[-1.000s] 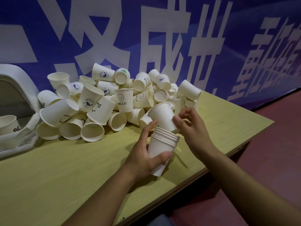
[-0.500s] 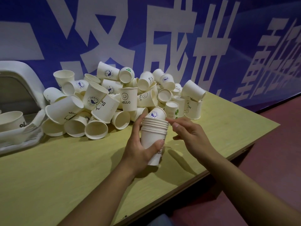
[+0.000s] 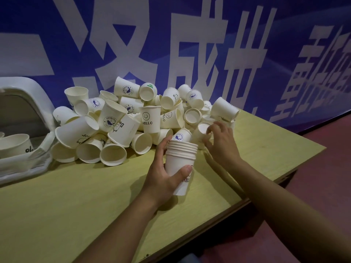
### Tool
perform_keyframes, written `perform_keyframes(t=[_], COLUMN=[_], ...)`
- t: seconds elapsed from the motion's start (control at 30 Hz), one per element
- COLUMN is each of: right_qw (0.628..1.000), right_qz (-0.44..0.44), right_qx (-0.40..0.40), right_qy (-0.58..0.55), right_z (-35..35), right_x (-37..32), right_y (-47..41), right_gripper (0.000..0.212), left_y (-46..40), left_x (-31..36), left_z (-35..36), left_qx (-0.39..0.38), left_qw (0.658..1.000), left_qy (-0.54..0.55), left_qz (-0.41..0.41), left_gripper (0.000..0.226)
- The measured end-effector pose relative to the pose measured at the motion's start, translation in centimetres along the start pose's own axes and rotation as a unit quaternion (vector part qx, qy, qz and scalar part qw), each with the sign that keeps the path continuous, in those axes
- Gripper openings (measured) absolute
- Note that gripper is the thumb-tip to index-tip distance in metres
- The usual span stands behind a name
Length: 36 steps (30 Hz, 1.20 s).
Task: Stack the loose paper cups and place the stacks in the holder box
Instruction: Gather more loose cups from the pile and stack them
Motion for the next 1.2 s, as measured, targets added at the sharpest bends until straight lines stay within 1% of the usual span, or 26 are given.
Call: perform_keyframes(t=[0.03, 0.07, 0.13, 0.17, 0.23, 0.3, 0.37, 0.4, 0.47, 0.53, 0.57, 0.63, 0.73, 0.77, 0.8, 0.9, 0.93, 0.97, 1.03, 1.1, 1.13, 1.2], right_qw=[1.000, 0.999, 0.996, 0.992, 0.969, 0.936, 0.908, 0.900, 0.896, 0.889, 0.885, 0.876, 0.869, 0.869, 0.871, 0.889, 0.896, 0.901, 0.903, 0.896, 0.895, 0.905], right_qz=[-0.004, -0.005, -0.004, -0.004, 0.006, 0.019, 0.027, 0.026, 0.028, 0.055, 0.072, 0.097, 0.097, 0.096, 0.095, 0.083, 0.074, 0.066, 0.059, 0.054, 0.048, 0.019], right_qx=[0.019, 0.036, 0.068, 0.083, 0.103, 0.100, 0.081, 0.067, 0.037, 0.029, 0.031, 0.025, 0.006, 0.003, -0.002, -0.053, -0.077, -0.094, -0.091, -0.063, -0.064, -0.101], right_qy=[-0.008, -0.016, -0.053, -0.097, -0.225, -0.338, -0.411, -0.430, -0.442, -0.453, -0.460, -0.472, -0.485, -0.485, -0.483, -0.447, -0.431, -0.418, -0.415, -0.437, -0.439, -0.414], right_z=[-0.5, -1.0, -2.2, -2.8, -3.9, -4.3, -4.3, -4.1, -3.4, -2.8, -2.8, -2.8, -2.9, -2.8, -2.8, -2.6, -2.6, -2.5, -2.6, -2.6, -2.4, -1.7], right_x=[-0.1, -0.3, -0.7, -1.0, -1.9, -3.1, -4.4, -4.9, -5.7, -6.0, -6.0, -6.0, -6.4, -6.5, -6.5, -6.6, -6.7, -6.8, -7.0, -6.8, -6.7, -7.3], right_y=[0.2, 0.5, 1.3, 1.8, 2.9, 3.9, 4.6, 4.9, 5.1, 5.1, 5.0, 4.8, 4.8, 4.9, 4.9, 4.9, 4.9, 4.9, 4.8, 4.9, 5.1, 6.0], right_gripper=[0.017, 0.016, 0.019, 0.019, 0.021, 0.032, 0.036, 0.034, 0.023, 0.009, 0.008, 0.016, 0.011, 0.012, 0.021, 0.058, 0.065, 0.067, 0.059, 0.043, 0.037, 0.034], left_y=[0.0, 0.0, 0.0, 0.0, 0.0, 0.0, 0.1, 0.2, 0.3, 0.3, 0.4, 0.5, 0.6, 0.6, 0.6, 0.5, 0.6, 0.5, 0.5, 0.4, 0.3, 0.1], left_x=[-0.1, -0.2, -0.4, -0.4, -0.6, -0.7, -0.6, -0.6, -0.5, -0.5, -0.5, -0.4, 0.0, 0.0, -0.1, -0.3, -0.3, -0.4, -0.3, -0.1, -0.1, 0.0], left_z=[0.1, 0.2, 0.5, 0.7, 0.9, 1.2, 1.5, 1.5, 1.5, 1.5, 1.5, 1.6, 1.8, 1.9, 1.8, 1.6, 1.6, 1.6, 1.6, 1.4, 1.1, 0.6], left_qx=[-0.005, -0.010, -0.020, -0.024, -0.034, -0.048, -0.066, -0.072, -0.078, -0.081, -0.086, -0.098, -0.108, -0.108, -0.105, -0.095, -0.093, -0.092, -0.083, -0.054, -0.034, 0.003], left_qw=[1.000, 1.000, 1.000, 1.000, 0.999, 0.999, 0.998, 0.997, 0.997, 0.996, 0.996, 0.994, 0.993, 0.993, 0.993, 0.994, 0.994, 0.994, 0.995, 0.998, 0.999, 1.000], left_qy=[-0.002, -0.004, -0.007, -0.009, -0.014, -0.013, -0.018, -0.020, -0.021, -0.027, -0.030, -0.032, -0.036, -0.038, -0.041, -0.048, -0.049, -0.051, -0.049, -0.035, -0.024, -0.004], left_qz=[0.000, 0.000, 0.003, 0.006, 0.013, 0.014, 0.009, 0.010, 0.018, 0.024, 0.025, 0.028, 0.031, 0.030, 0.028, 0.024, 0.024, 0.022, 0.021, 0.022, 0.021, 0.024], left_gripper=[0.088, 0.088, 0.088, 0.088, 0.089, 0.088, 0.087, 0.087, 0.087, 0.088, 0.088, 0.088, 0.086, 0.086, 0.088, 0.091, 0.091, 0.091, 0.089, 0.088, 0.089, 0.089])
Point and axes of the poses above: each hand's wrist, its own y-axis away from the middle knuckle, its own z-axis out of the palm, x = y × z, the point moved 5 cm from there along -y, towards the middle knuckle, and after that the axes turned 14 degrees about -y, right-handed, at the moved point
